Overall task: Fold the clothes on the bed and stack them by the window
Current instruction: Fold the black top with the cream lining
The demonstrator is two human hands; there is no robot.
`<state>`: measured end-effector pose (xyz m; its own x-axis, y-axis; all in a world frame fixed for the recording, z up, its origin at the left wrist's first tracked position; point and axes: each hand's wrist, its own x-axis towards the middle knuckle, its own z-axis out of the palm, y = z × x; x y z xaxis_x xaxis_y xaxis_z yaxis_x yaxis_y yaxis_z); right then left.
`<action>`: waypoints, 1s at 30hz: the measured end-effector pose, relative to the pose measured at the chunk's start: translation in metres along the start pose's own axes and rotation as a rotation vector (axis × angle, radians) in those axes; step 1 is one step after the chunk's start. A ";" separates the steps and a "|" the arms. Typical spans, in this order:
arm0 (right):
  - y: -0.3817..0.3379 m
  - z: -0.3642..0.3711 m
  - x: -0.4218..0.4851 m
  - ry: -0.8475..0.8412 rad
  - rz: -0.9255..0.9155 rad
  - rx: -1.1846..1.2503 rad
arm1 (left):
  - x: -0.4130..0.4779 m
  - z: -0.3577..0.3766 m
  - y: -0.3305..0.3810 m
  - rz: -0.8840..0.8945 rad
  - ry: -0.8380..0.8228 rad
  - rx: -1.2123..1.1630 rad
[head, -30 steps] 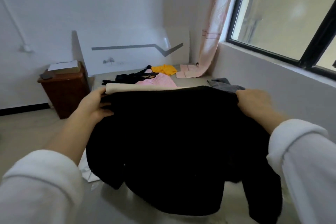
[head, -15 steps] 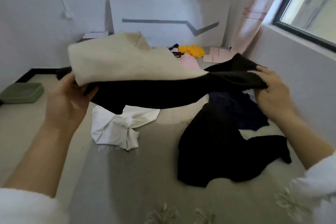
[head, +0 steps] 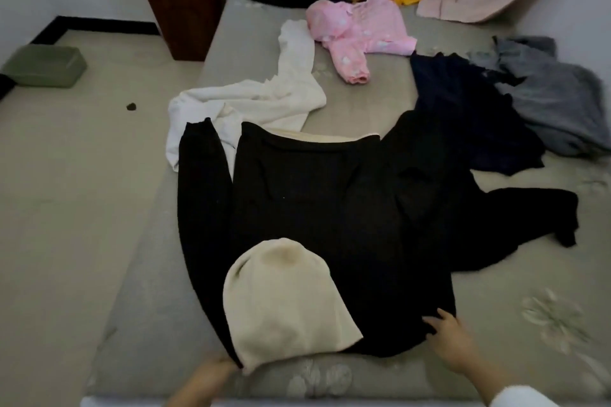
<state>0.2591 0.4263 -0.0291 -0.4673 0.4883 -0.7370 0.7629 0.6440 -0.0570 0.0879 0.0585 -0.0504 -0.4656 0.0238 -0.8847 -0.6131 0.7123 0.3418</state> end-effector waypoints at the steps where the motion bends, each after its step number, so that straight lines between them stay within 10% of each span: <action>1: -0.005 0.013 0.003 -0.038 0.037 -0.020 | 0.009 0.003 -0.004 0.014 0.018 0.076; 13: -0.155 0.062 0.054 -0.042 -0.052 0.621 | 0.052 0.025 0.014 0.276 0.319 -0.149; 24: -0.113 -0.001 0.035 -0.176 -0.310 1.422 | 0.033 -0.025 0.109 0.606 -0.229 -0.597; 30: -0.133 -0.011 0.069 0.322 -0.107 0.916 | 0.085 0.002 0.141 0.504 0.258 -0.177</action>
<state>0.1204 0.3814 -0.0648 -0.5501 0.6792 -0.4858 0.6975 0.0539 -0.7145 -0.0370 0.1624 -0.0784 -0.8536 0.1413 -0.5013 -0.3629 0.5291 0.7671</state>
